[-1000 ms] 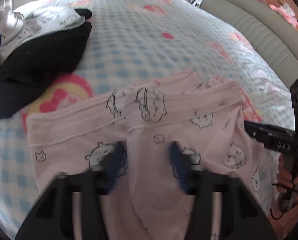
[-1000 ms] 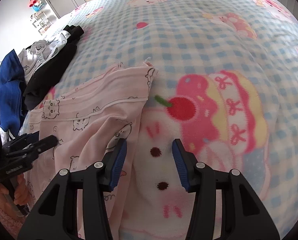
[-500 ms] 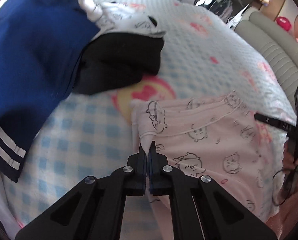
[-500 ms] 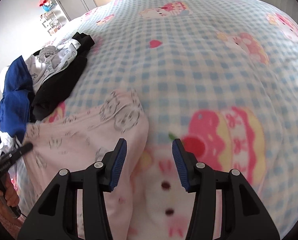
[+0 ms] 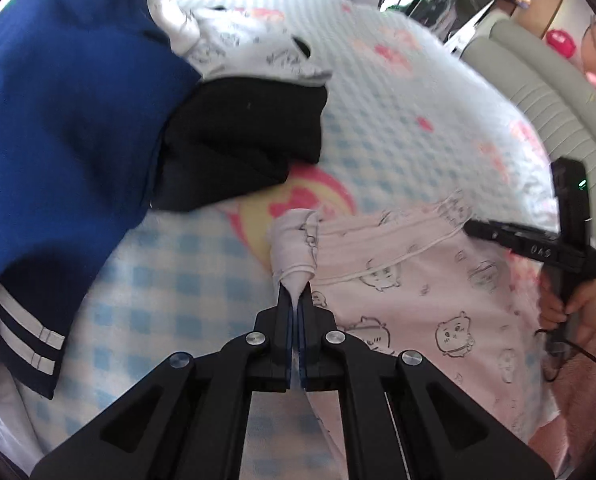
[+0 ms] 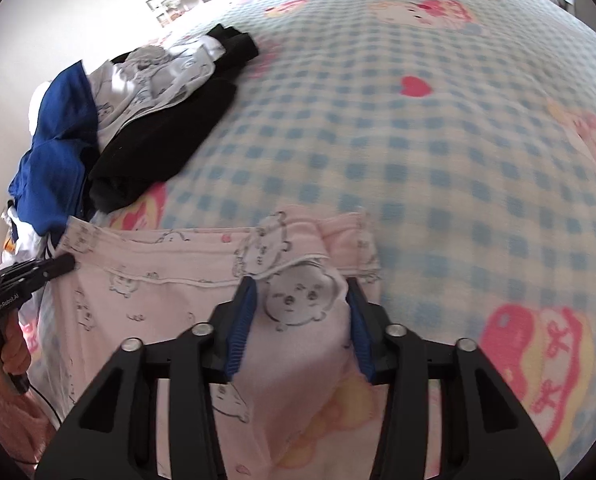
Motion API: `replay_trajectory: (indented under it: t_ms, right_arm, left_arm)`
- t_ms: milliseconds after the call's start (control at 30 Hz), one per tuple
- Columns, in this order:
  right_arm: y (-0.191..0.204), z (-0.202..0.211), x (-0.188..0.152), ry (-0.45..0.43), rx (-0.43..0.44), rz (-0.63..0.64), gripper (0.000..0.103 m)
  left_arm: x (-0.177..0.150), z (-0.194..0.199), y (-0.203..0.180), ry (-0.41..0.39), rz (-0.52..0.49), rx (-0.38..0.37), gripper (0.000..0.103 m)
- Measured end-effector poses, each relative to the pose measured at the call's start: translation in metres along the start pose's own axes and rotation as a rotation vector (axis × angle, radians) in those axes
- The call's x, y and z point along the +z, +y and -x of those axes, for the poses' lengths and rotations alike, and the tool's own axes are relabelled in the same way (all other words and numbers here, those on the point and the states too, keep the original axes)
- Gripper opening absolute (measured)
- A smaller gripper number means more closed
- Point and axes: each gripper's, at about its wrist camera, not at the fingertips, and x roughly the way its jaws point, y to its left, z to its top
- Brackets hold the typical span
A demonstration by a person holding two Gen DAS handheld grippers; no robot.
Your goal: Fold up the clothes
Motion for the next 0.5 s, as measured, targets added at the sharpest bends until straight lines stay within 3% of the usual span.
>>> replay_trajectory:
  t_ms: [100, 167, 233, 333, 433, 500]
  right_arm:
    - [0.009, -0.001, -0.003, -0.015, -0.011, 0.027, 0.007]
    - [0.010, 0.010, -0.006, -0.069, -0.038, 0.020, 0.005]
    - [0.004, 0.019, -0.006, -0.116, -0.064, -0.008, 0.005]
    - [-0.010, 0.019, -0.005, -0.134, -0.094, -0.064, 0.005]
    - [-0.026, -0.004, -0.004, -0.060, -0.088, -0.115, 0.008]
    - [-0.027, -0.002, -0.004, -0.075, -0.076, -0.130, 0.024]
  left_arm:
    - [-0.002, 0.000, -0.007, -0.023, -0.012, 0.012, 0.002]
    - [-0.002, 0.011, -0.007, -0.091, 0.002, -0.014, 0.002]
    - [0.003, 0.012, -0.001, -0.108, 0.036, -0.034, 0.002]
    - [0.007, -0.015, 0.009, -0.041, 0.063, -0.014, 0.002]
    - [-0.001, -0.029, 0.017, 0.001, 0.101, -0.003, 0.006]
    - [-0.004, -0.023, 0.020, -0.056, 0.122, -0.012, 0.014]
